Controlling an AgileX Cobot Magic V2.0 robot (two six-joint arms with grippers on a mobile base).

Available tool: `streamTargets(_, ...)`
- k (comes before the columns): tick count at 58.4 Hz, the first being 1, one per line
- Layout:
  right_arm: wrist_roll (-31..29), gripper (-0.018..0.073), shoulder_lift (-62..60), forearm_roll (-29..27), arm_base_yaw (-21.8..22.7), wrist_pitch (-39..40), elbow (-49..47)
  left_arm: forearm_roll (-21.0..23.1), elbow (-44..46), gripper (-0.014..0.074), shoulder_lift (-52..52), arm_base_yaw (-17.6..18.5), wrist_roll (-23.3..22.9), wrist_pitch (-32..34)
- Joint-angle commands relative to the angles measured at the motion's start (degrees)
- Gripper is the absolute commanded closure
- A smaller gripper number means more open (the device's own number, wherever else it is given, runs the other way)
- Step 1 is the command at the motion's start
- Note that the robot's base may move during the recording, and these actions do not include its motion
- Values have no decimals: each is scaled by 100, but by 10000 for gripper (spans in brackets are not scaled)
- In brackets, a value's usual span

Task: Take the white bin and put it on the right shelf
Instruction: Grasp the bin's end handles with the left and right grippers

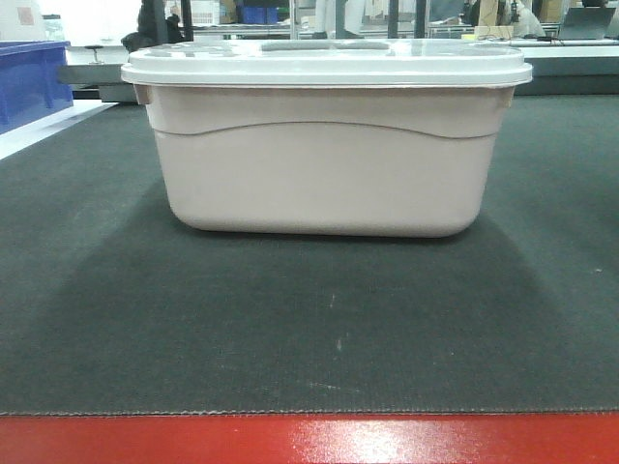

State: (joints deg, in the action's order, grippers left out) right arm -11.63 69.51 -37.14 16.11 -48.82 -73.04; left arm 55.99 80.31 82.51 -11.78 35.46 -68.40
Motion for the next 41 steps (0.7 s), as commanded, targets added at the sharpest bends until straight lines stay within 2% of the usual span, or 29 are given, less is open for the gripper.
streamTargets(1,-892,-76,278,-1316,337,28,-213,1206,208,136,280,-228,492,-271)
streamTargets(7,-1801,-76,888,-2644,578,-342,-213,1937,208,136,824,-324,831,-457)
streamTargets(11,-2323,-76,1256,-3476,622,-598,-210,2197,208,136,1181,-324,982,-511)
streamTargets(17,-3070,-76,1860,-4483,622,-935,-188,2559,208,136,1686,-324,1140,-539)
streamTargets(22,-3406,-76,2311,-5133,622,-1258,-188,2958,208,136,2032,-324,1140,-528)
streamTargets(32,-3761,-76,3049,-5904,576,-1987,-188,3671,208,136,2563,-103,1262,-480)
streamTargets(41,-3971,-76,3363,-6009,351,-2222,-184,3948,208,136,2778,271,1285,-157)
